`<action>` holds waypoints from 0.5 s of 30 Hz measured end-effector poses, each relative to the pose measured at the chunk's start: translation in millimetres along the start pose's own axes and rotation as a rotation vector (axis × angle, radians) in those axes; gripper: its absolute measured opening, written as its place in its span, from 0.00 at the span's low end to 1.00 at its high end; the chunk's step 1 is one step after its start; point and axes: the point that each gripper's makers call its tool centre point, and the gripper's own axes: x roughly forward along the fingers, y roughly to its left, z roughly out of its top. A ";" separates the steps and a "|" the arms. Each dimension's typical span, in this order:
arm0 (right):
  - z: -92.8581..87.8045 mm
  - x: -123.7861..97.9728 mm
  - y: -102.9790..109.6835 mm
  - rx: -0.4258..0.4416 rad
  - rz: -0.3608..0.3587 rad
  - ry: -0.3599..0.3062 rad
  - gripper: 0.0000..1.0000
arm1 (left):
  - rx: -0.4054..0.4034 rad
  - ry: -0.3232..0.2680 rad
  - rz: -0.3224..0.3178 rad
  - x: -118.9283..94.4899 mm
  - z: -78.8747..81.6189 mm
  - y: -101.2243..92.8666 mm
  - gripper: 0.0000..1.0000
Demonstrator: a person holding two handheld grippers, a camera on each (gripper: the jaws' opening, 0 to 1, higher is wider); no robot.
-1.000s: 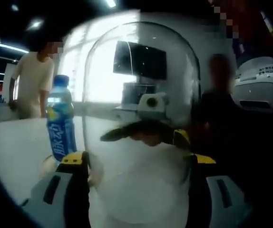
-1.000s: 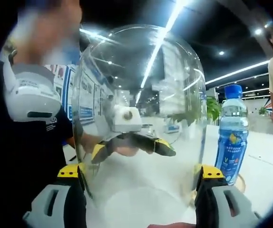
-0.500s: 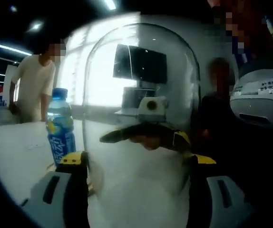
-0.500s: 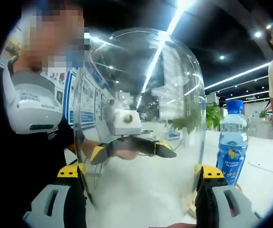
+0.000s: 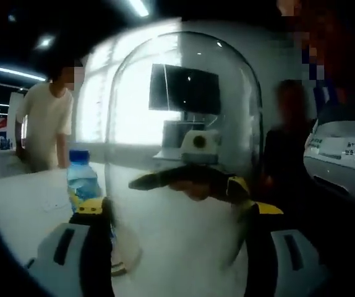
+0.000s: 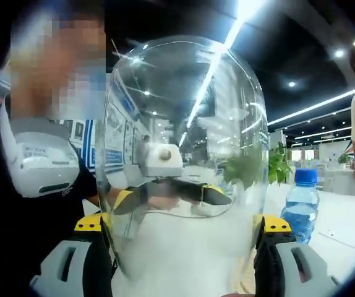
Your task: Open the cover put in the Mizone put the cover back on
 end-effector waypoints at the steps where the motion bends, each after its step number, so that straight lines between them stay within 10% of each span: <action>1: 3.7 1.0 -0.3 -0.001 0.001 -0.002 0.90 | 0.000 0.001 0.003 -0.3 3.7 0.4 0.79; 15: 61.7 13.6 -12.5 -0.002 0.020 -0.009 0.90 | -0.007 -0.020 0.049 -4.5 61.9 9.9 0.81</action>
